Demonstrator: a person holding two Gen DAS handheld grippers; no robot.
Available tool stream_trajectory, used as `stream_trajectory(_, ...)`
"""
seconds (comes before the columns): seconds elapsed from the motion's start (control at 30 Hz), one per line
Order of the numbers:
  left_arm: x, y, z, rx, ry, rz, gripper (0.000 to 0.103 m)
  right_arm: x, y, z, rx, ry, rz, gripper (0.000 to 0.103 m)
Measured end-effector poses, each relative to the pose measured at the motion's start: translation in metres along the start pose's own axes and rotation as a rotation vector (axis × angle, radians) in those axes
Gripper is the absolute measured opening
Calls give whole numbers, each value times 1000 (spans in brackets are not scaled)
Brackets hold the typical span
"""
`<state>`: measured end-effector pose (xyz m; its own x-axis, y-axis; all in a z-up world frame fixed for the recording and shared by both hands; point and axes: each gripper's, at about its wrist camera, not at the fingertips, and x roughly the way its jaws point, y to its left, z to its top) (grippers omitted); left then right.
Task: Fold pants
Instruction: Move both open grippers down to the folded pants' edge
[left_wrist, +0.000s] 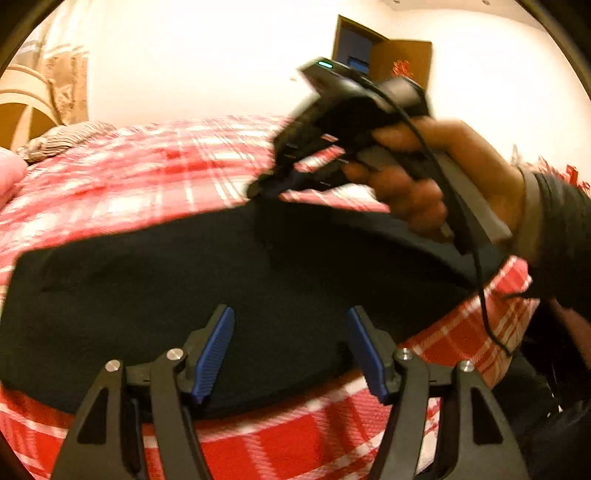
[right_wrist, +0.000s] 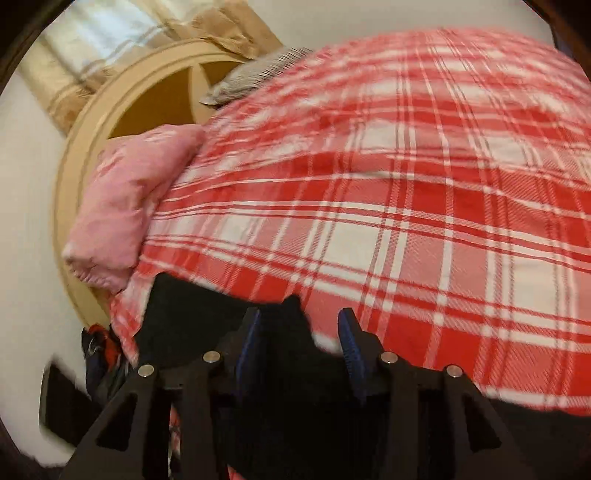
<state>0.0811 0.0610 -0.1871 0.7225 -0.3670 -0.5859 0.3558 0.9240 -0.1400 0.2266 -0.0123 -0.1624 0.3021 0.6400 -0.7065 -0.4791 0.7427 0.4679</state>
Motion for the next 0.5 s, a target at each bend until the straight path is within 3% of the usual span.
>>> stream_trajectory(0.13, -19, 29, 10, -29, -67, 107, 84, 9, 8, -19, -30, 49, 88, 45)
stream_trajectory(0.17, -21, 39, 12, -46, -68, 136, 84, 16, 6, -24, -39, 59, 73, 45)
stream_trajectory(0.23, -21, 57, 11, -77, -51, 184, 84, 30, -5, -30, -18, 77, -41, 45)
stream_trajectory(0.37, -12, 90, -1, -140, 21, 310, 84, 26, -29, -31, 93, 43, 27, 45)
stream_trajectory(0.5, -10, 98, -5, -148, 33, 323, 84, 5, -11, -38, 23, 6, -46, 45)
